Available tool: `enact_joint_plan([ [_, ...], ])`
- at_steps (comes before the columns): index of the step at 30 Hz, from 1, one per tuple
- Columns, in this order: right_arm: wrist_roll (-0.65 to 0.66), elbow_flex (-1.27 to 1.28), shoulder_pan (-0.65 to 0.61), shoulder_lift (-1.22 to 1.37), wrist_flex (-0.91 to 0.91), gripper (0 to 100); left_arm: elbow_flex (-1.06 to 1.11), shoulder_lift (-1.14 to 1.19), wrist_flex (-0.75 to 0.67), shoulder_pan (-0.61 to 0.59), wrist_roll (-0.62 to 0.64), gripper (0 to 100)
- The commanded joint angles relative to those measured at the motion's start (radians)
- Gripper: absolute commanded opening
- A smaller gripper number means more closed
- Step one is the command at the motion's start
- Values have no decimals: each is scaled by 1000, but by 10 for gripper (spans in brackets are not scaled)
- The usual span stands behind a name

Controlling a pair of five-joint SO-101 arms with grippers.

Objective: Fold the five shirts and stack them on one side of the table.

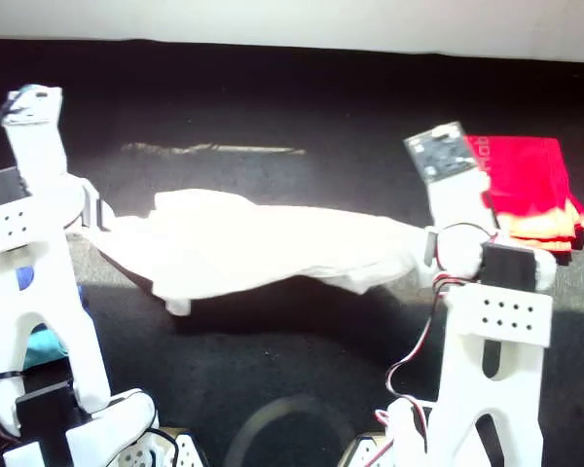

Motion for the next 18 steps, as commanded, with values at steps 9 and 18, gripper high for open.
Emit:
enact_joint_plan([
  [9,-123,-10,85,-24,-220,6,21,-8,284,317,-140,209],
  [18,-126,74,28,-33,-245,6,50,-4,339,553,94,212],
])
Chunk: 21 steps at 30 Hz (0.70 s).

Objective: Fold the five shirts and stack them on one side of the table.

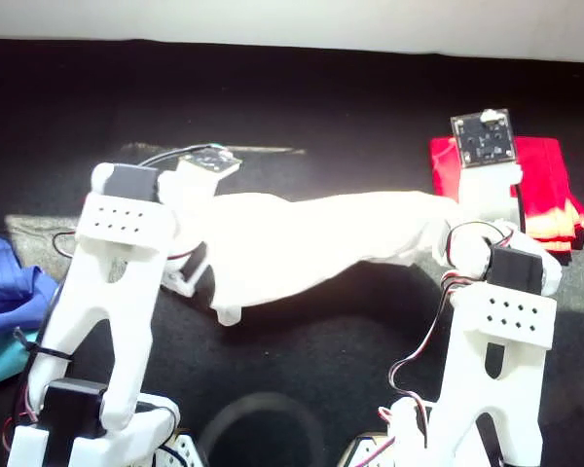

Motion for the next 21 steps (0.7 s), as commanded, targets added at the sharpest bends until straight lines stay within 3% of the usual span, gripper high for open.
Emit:
enact_joint_plan([
  [1,-6,-1,-10,-33,-12,6,13,-2,-23,53,137,218],
  [6,-8,-4,-10,-33,-12,6,117,-2,-137,110,255,269],
  [16,-6,-8,-10,-35,-10,6,426,-2,-571,168,256,270],
  [21,-5,-4,-10,-35,-10,6,455,-8,-631,166,256,231],
])
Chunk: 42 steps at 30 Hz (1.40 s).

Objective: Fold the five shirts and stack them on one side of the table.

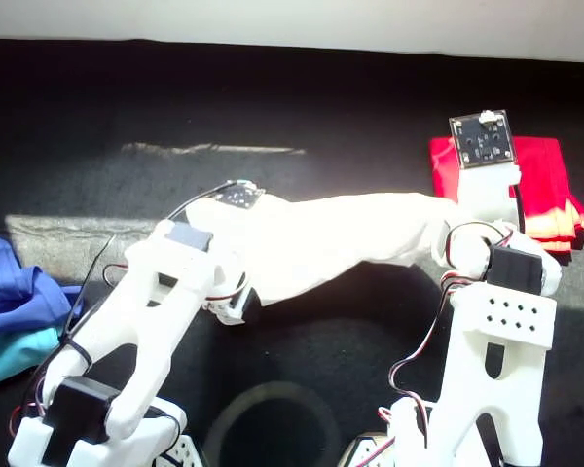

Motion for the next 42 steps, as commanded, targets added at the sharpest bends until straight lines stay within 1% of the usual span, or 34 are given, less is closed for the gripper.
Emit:
enact_joint_plan([
  [1,-5,-2,-8,-35,-10,6,-12,-10,-29,7,5,200],
  [3,-8,-2,-8,-35,-10,6,-38,-12,-23,5,5,105],
  [5,-9,-1,-8,-33,-10,6,-68,-13,-21,-22,5,0],
  [7,-9,-1,-8,-25,-10,6,-114,-13,2,-68,5,23],
  [9,-9,1,-8,-24,-18,6,-193,-13,58,-117,5,8],
  [13,-9,-10,-5,-25,-94,6,-443,-13,229,-200,5,10],
  [16,-9,-18,-4,-25,-197,6,-645,-13,345,-242,5,13],
  [18,-9,-30,-5,-25,-237,6,-760,-13,416,-255,5,14],
  [21,-9,-90,-4,-33,-242,6,-888,-13,519,-257,5,14],
  [26,-9,-282,21,-27,-156,6,-1079,-13,663,-257,5,14],
  [31,-8,-438,51,-25,-151,6,-1259,-15,684,-269,5,14],
  [33,-6,-481,53,-27,-148,6,-1294,-15,686,-269,5,14],
  [36,-5,-519,45,-27,-84,6,-1274,-15,689,-268,6,19],
  [39,-3,-486,18,-25,-4,6,-1148,-10,689,-268,6,86],
  [42,-3,-394,-16,-27,41,6,-958,-4,686,-268,6,137],
])
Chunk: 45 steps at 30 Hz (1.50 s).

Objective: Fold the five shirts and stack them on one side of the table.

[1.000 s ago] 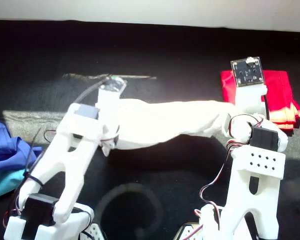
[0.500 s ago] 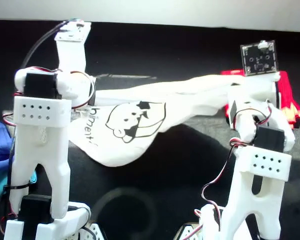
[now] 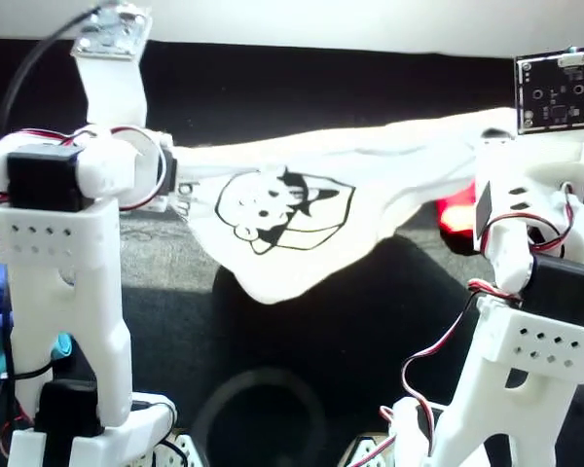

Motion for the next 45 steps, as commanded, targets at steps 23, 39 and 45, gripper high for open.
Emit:
enact_joint_plan([
  [23,-2,584,-127,-28,-50,6,754,-7,-141,277,-226,139],
  [39,-2,584,-48,-25,-50,6,909,13,-482,496,-37,139],
  [45,-2,584,-48,-30,-45,6,915,194,-519,493,-5,172],
])
